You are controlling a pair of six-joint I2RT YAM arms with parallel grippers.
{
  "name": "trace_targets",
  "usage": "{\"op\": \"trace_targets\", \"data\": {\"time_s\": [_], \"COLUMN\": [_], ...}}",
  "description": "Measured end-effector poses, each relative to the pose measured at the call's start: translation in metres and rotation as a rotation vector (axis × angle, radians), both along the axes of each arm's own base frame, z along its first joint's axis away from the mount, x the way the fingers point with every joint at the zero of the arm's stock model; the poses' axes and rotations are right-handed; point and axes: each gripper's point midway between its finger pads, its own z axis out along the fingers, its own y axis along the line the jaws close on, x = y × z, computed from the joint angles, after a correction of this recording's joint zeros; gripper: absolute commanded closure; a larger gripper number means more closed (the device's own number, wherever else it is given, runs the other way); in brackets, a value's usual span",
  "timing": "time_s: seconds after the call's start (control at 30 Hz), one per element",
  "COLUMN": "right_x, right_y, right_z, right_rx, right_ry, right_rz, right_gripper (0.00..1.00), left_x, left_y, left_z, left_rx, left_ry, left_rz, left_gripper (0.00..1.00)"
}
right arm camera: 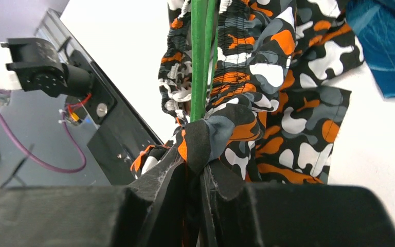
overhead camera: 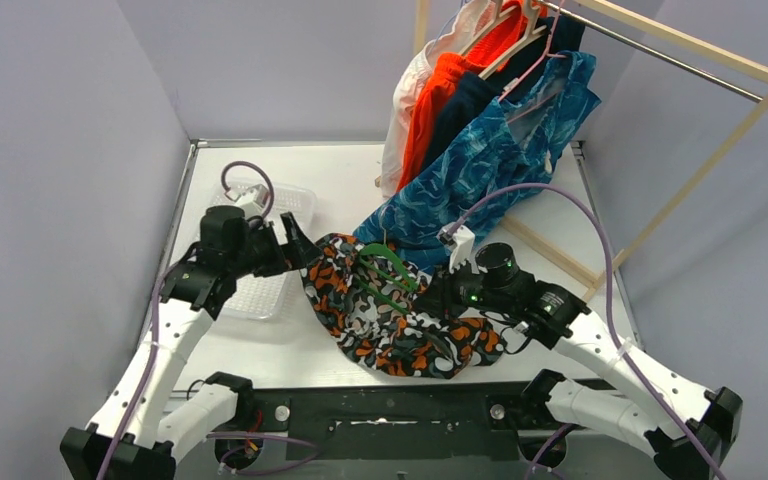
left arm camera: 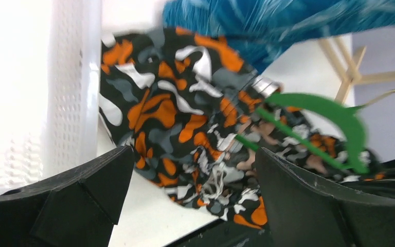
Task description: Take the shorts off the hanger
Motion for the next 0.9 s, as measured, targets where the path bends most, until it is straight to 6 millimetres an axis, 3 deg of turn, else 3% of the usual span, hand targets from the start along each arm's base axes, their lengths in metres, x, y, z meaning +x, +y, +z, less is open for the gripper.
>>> {"op": "trace_targets", "data": {"time_s": [0.1,0.37,0.57,0.67,0.83,0.9], "right_x": [0.000,-0.003,-0.014,-0.017,-0.023,-0.025], "right_y": [0.001,-0.005,-0.014,-0.015,-0.014,-0.013], "right_z": [0.014,0.027,0.047,0.049,0.046,0.046], "right_rx": [0.047,0.087,0.165,0.178,0.175,0.181], "right_ry": [-0.030,-0.046,-0.085,-0.077,-0.045,-0.036], "right_rz": [-0.008,-0.038,-0.051,-0.048,-0.035,-0.025], "right_gripper": [1.00,1.00,1.00,1.00,1.00,1.00], "left_x": [-0.007,-0.028,-0.020,-0.014,-0.009,-0.009], "left_y": [-0.012,-0.078,-0.079,-0.078,-0.089,-0.097], "left_z": [-0.031,-0.046,-0.061,-0.059,-0.049,-0.049], "left_rx": [0.023,0.096,0.180,0.194,0.158,0.151], "left_ry": [0.095,0.098,0.109,0.098,0.056,0.052], "left_rz": [-0.044,-0.235,-0.184,-0.155,-0.193,-0.235], "left_gripper": [0.12,0.20,0.25,0.28,0.63,0.70]}}
